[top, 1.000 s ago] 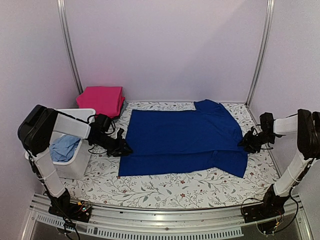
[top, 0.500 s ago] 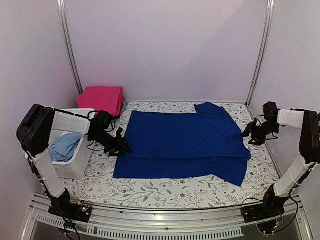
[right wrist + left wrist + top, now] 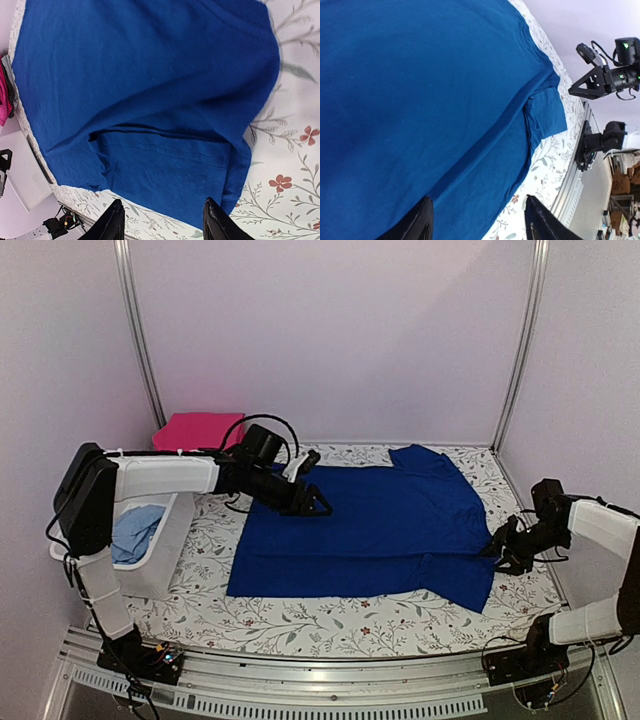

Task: Fold and stack the mixed laundry pile
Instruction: Flatten out the crumpled T-shirt at the center of the board.

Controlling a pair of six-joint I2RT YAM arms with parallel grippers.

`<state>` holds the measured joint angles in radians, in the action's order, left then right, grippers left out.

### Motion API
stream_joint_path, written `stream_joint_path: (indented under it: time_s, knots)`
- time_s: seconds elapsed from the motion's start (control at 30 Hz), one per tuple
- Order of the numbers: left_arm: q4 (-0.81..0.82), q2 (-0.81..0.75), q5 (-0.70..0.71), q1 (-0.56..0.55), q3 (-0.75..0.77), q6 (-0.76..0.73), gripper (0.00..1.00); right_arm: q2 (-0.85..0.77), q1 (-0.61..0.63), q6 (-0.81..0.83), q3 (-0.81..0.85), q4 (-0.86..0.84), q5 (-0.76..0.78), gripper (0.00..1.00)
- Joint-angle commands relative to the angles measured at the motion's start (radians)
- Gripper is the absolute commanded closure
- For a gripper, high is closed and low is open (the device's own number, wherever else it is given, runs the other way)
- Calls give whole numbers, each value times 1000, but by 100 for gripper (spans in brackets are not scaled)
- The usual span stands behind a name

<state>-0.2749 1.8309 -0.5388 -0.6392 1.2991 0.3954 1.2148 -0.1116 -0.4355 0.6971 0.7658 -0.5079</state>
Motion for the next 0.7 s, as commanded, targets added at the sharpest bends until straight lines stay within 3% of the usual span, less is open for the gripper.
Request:
stream_joint_path:
  time_s: [0.0, 0.37, 0.67]
  knots:
    - [0, 80, -6, -51, 23, 5, 39, -25, 7, -63, -95, -22, -8, 49]
    - [-33, 43, 67, -34, -67, 33, 39, 72, 7, -54, -122, -136, 52, 51]
    - [-55, -43, 110, 50, -186, 88, 40, 165, 7, -28, -89, -167, 66, 59]
